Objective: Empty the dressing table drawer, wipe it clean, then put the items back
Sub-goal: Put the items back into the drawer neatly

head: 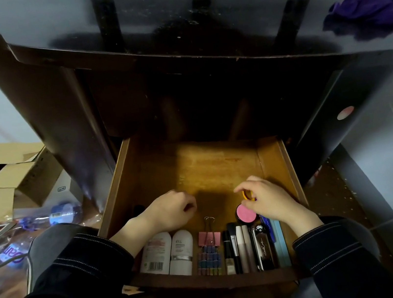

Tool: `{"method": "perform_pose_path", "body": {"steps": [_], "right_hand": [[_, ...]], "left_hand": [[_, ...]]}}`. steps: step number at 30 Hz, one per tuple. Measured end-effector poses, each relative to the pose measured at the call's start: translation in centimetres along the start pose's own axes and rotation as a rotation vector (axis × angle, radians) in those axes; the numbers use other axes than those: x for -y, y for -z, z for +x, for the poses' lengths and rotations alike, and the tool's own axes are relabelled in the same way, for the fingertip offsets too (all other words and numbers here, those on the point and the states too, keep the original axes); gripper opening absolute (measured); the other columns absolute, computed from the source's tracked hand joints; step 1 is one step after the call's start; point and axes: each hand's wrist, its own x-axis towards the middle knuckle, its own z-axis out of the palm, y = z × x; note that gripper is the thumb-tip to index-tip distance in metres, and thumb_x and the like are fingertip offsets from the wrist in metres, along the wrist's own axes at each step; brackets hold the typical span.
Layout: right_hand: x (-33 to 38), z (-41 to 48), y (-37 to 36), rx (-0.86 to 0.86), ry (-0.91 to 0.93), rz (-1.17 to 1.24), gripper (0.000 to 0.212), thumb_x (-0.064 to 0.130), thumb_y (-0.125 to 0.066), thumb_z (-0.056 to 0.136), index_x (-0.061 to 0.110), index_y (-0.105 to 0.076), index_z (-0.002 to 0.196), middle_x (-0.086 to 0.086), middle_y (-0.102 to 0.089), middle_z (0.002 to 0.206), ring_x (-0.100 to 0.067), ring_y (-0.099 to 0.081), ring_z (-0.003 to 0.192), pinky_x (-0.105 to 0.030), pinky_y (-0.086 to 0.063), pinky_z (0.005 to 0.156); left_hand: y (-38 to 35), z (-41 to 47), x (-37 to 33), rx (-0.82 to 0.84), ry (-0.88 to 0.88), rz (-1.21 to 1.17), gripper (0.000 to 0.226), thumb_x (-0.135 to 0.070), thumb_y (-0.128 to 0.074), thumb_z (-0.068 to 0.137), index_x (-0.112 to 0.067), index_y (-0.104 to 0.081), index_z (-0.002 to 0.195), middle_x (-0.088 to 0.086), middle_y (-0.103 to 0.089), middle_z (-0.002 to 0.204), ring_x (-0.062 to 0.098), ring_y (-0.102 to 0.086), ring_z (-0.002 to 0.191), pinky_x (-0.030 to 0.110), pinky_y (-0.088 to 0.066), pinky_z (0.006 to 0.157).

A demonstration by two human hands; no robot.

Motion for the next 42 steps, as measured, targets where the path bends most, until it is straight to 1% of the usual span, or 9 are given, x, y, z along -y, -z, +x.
{"method": "perform_pose_path", "body": {"steps": [3,8,19,22,29,33,35,39,42], "right_hand": [[0.0,0.1,-0.5,0.104,0.030,-0.077,0.036,0.025,-0.066,0.093,0.040,-0.061,0.126,0.015,-0.050,0.122,-0.006,-0.054,0.097,-0.026,-0.050,0.075],[-0.2,0.2,-0.9,0.138,0.043,-0.127,0.034,0.024,-0.070,0.090,0.039,-0.064,0.121,0.016,-0.049,0.115,-0.007,-0.050,0.097,-0.019,-0.035,0.063],[-0.2,-0.1,-0.7,0.132,0.001,-0.120,0.037,0.017,-0.070,0.089,0.036,-0.064,0.121,0.010,-0.056,0.122,-0.013,-0.055,0.108,-0.028,-0.048,0.079],[-0.1,-0.2,-0.6,0.129,-0.002,-0.111,0.037,0.019,-0.068,0.091,0.036,-0.063,0.124,0.010,-0.055,0.124,-0.011,-0.055,0.105,-0.024,-0.046,0.076],[1.4,-2.5,1.7,-0.105,-0.041,0.159,0.028,0.028,-0.061,0.099,0.031,-0.063,0.126,0.015,-0.055,0.121,-0.002,-0.056,0.102,-0.016,-0.045,0.077],[2.1,-7.2,2.2,-0.118,-0.025,0.331,0.024,0.026,-0.064,0.097,0.035,-0.065,0.119,0.022,-0.058,0.110,0.002,-0.061,0.099,-0.021,-0.051,0.084],[2.6,-10.0,1.7,-0.131,0.002,0.367,0.020,0.026,-0.065,0.097,0.037,-0.066,0.114,0.021,-0.063,0.106,0.005,-0.062,0.098,-0.019,-0.053,0.083],[3.6,-14.4,0.7,-0.149,0.012,0.259,0.008,0.053,-0.060,0.093,0.051,-0.064,0.099,0.031,-0.064,0.101,0.012,-0.058,0.100,-0.016,-0.051,0.076],[4.4,-16.2,0.4,-0.141,0.056,0.206,0.035,0.078,-0.051,0.080,0.049,-0.067,0.090,0.034,-0.061,0.102,0.009,-0.057,0.099,-0.013,-0.046,0.071]], "left_hand": [[0.1,0.0,0.0,0.009,0.000,-0.003,0.018,-0.024,-0.054,0.098,-0.018,-0.070,0.094,-0.002,-0.070,0.089,0.013,-0.065,0.080,0.037,-0.055,0.074],[0.1,0.0,-0.1,0.013,0.006,-0.003,0.018,-0.025,-0.054,0.098,-0.018,-0.069,0.092,-0.002,-0.070,0.087,0.014,-0.065,0.078,0.038,-0.055,0.074],[0.2,-0.1,0.0,0.009,0.004,-0.001,0.017,-0.025,-0.054,0.098,-0.018,-0.069,0.092,-0.003,-0.070,0.087,0.013,-0.065,0.078,0.038,-0.055,0.073],[0.3,-0.2,-0.1,0.008,0.001,0.006,0.017,-0.025,-0.054,0.098,-0.018,-0.069,0.093,-0.003,-0.070,0.088,0.013,-0.065,0.079,0.037,-0.055,0.074],[2.2,-2.3,-1.2,-0.094,-0.013,0.015,0.017,-0.022,-0.055,0.099,-0.016,-0.069,0.095,-0.004,-0.066,0.093,0.011,-0.061,0.084,0.033,-0.052,0.075],[2.7,-5.7,-2.5,-0.209,-0.024,-0.049,0.016,-0.029,-0.055,0.100,-0.022,-0.070,0.099,-0.013,-0.061,0.095,-0.001,-0.056,0.082,0.018,-0.047,0.071],[2.5,-7.7,-3.3,-0.210,-0.026,-0.025,0.017,-0.032,-0.054,0.100,-0.023,-0.069,0.101,-0.013,-0.061,0.096,0.000,-0.057,0.082,0.020,-0.048,0.072],[2.1,-11.1,-4.6,-0.265,-0.015,0.026,0.018,-0.036,-0.053,0.101,-0.025,-0.067,0.099,-0.013,-0.061,0.093,0.002,-0.057,0.082,0.027,-0.050,0.075],[1.6,-13.2,-5.5,-0.307,-0.015,0.113,0.033,-0.053,-0.043,0.101,-0.029,-0.065,0.097,-0.014,-0.061,0.093,0.003,-0.057,0.084,0.027,-0.049,0.074]]}}
